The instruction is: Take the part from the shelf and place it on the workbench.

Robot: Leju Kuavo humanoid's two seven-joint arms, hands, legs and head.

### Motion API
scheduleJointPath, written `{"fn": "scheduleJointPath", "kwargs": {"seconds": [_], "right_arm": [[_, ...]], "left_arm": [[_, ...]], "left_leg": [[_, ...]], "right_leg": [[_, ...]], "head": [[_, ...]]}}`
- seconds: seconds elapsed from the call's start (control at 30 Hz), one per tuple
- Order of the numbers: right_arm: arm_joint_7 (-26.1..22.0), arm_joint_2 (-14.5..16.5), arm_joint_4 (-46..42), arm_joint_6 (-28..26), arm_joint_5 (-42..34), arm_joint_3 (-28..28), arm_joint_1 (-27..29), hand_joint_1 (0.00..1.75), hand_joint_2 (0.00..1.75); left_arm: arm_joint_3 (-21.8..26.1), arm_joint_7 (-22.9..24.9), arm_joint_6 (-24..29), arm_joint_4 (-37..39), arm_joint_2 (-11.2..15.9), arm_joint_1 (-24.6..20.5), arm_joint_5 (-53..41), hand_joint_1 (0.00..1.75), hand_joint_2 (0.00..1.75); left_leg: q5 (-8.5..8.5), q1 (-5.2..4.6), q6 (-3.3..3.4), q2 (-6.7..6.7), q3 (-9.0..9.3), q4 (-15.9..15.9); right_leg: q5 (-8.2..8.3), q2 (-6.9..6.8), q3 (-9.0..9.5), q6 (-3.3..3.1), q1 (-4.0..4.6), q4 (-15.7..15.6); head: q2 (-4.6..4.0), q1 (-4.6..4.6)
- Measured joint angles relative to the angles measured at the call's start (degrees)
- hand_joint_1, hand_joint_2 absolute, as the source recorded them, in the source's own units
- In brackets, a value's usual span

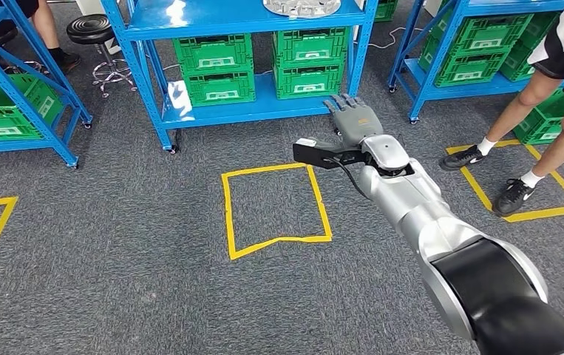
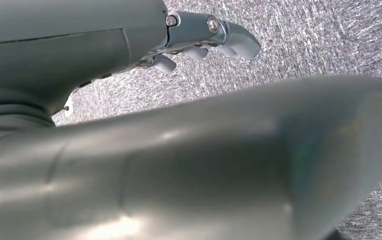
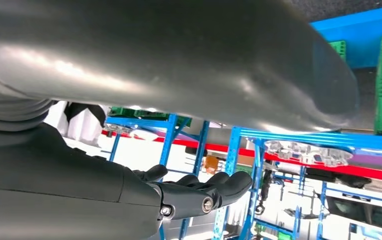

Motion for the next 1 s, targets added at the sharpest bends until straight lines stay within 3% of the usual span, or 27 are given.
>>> {"fn": "scheduleJointPath", "kwargs": {"seconds": [0.13, 0.23, 0.3, 0.37, 0.43, 0.47, 0.53, 0.57, 0.6, 0.67, 0.73, 0.77, 0.83, 0.9, 0.93, 0.97, 1.0], "right_arm": [[1.14, -0.30, -0.01, -1.08, -0.73, 0.55, 1.50, 0.00, 0.00], [2.00, -0.56, -0.07, -1.45, -1.23, 0.94, 2.84, 0.00, 0.00], [2.33, -0.60, -0.20, -1.43, -1.44, 1.28, 3.03, 0.00, 0.00], [2.54, -0.52, -0.32, -1.34, -1.61, 1.85, 3.08, 0.00, 0.00], [2.76, -0.51, -0.34, -1.23, -1.71, 2.29, 3.57, 0.00, 0.00], [2.85, -0.51, -0.37, -1.19, -1.74, 2.40, 3.81, 0.00, 0.00], [2.97, -0.49, -0.48, -1.15, -1.78, 2.58, 4.00, 0.00, 0.00], [3.00, -0.47, -0.54, -1.12, -1.79, 2.71, 3.97, 0.00, 0.00], [3.02, -0.45, -0.57, -1.09, -1.80, 2.86, 3.98, 0.00, 0.00], [3.24, -0.36, -0.62, -1.01, -1.80, 3.18, 4.28, 0.00, 0.00], [3.70, -0.21, -0.82, -1.01, -1.87, 3.45, 4.51, 0.00, 0.00], [3.92, -0.15, -0.92, -1.03, -1.92, 3.58, 4.36, 0.00, 0.00], [4.13, 0.01, -1.05, -1.04, -2.04, 3.84, 4.03, 0.00, 0.00], [4.17, 0.17, -1.05, -0.99, -2.12, 4.05, 4.15, 0.00, 0.00], [4.17, 0.25, -1.05, -0.96, -2.16, 4.15, 4.27, 0.00, 0.00], [4.23, 0.31, -1.05, -0.96, -2.22, 4.31, 4.33, 0.00, 0.00], [4.28, 0.35, -1.05, -0.98, -2.31, 4.51, 4.32, 0.00, 0.00]], "left_arm": [[0.00, 1.35, 0.45, 0.02, 0.25, 0.19, -0.38, 0.00, 0.00], [0.00, 1.71, 0.77, 0.02, 0.44, 0.38, -0.40, 0.00, 0.00], [0.01, 1.73, 0.98, 0.02, 0.56, 0.46, -0.31, 0.00, 0.00], [0.03, 1.65, 1.18, 0.02, 0.73, 0.48, -0.14, 0.00, 0.00], [0.04, 1.53, 1.22, 0.02, 0.75, 0.55, 0.01, 0.00, 0.00], [0.04, 1.46, 1.23, 0.02, 0.74, 0.59, 0.05, 0.00, 0.00], [0.04, 1.33, 1.27, 0.02, 0.81, 0.61, 0.08, 0.00, 0.00], [0.04, 1.28, 1.31, 0.01, 0.87, 0.56, 0.09, 0.00, 0.00], [0.04, 1.26, 1.34, -0.01, 0.94, 0.51, 0.09, 0.00, 0.00], [0.04, 1.25, 1.37, -0.02, 0.97, 0.48, 0.09, 0.00, 0.00], [0.04, 1.25, 1.37, -0.04, 0.97, 0.47, 0.07, 0.00, 0.00], [0.04, 1.26, 1.37, -0.07, 0.97, 0.36, 0.05, 0.00, 0.00], [0.04, 1.25, 1.37, -0.09, 0.92, 0.15, 0.01, 0.00, 0.00], [0.04, 1.29, 1.37, -0.08, 0.90, 0.16, 0.01, 0.00, 0.00], [0.04, 1.32, 1.37, -0.06, 0.90, 0.29, 0.01, 0.00, 0.00], [0.04, 1.35, 1.37, -0.03, 0.90, 0.46, 0.00, 0.00, 0.00], [0.04, 1.37, 1.37, -0.01, 0.92, 0.62, -0.02, 0.00, 0.00]], "left_leg": [[-0.14, -0.26, 0.52, 0.02, -0.20, 0.03], [-0.02, 0.07, 1.40, 0.23, 0.50, -1.16], [0.06, 0.35, 1.69, 0.48, 1.21, -1.57], [0.00, 0.45, 1.67, 0.67, 1.23, -1.52], [-0.30, 0.74, 1.33, 0.73, 1.39, -1.45], [-0.59, 1.02, 0.98, 0.72, 1.61, -1.36], [-1.39, 1.59, -0.02, 0.70, 2.13, -1.09], [-1.81, 1.73, -0.63, 0.73, 2.24, -0.89], [-2.17, 1.67, -1.21, 0.79, 2.17, -0.83], [-2.55, 1.49, -2.21, 0.97, 2.50, -0.94], [-2.40, 1.62, -2.81, 1.11, 2.53, -0.05], [-2.17, 1.66, -2.93, 1.14, 1.42, 2.03], [-2.89, 1.48, -2.88, 1.12, -3.26, 9.39], [-5.89, 1.00, -2.58, 1.10, -8.46, 15.64], [-6.98, 0.72, -2.27, 1.08, -10.06, 16.49], [-6.78, 0.40, -1.79, 1.05, -10.77, 15.48], [-5.10, 0.04, -1.17, 1.00, -10.70, 12.93]], "right_leg": [[0.39, 0.06, -0.06, 0.36, -0.33, -0.06], [1.09, -0.25, -0.87, 0.91, -0.37, 1.78], [-0.58, -0.80, -3.35, 1.17, -0.45, 5.61], [-3.06, -1.02, -7.41, 1.48, -0.60, 11.85], [-3.19, -1.10, -10.31, 1.93, -0.94, 15.09], [-1.54, -1.21, -10.29, 2.23, -1.20, 13.61], [2.88, -1.61, -8.15, 3.04, -1.68, 6.77], [3.83, -1.87, -7.18, 3.04, -1.70, 3.59], [3.98, -2.05, -6.68, 2.63, -1.61, 1.96], [2.83, -2.04, -6.67, 0.90, -1.27, 1.67], [2.67, -1.67, -5.96, -0.45, -1.22, 1.94], [2.44, -1.55, -5.43, -0.92, -1.17, 1.90], [1.73, -1.42, -4.25, -1.69, -0.97, 1.71], [0.83, -1.31, -3.13, -2.18, -0.54, 1.64], [0.29, -1.21, -2.47, -2.35, -0.29, 1.64], [-0.29, -1.09, -1.70, -2.48, -0.03, 1.63], [-0.88, -0.99, -0.90, -2.57, 0.22, 1.62]], "head": [[0.01, 0.01], [0.00, 0.07], [0.00, 0.33], [0.00, 0.54], [0.00, 0.56], [0.00, 0.55], [0.00, 0.62], [0.00, 0.79], [0.01, 0.91], [0.01, 1.04], [0.00, 0.90], [0.00, 0.86], [0.00, 0.74], [0.00, 0.67], [0.00, 0.68], [0.00, 0.66], [0.00, 0.66]]}}
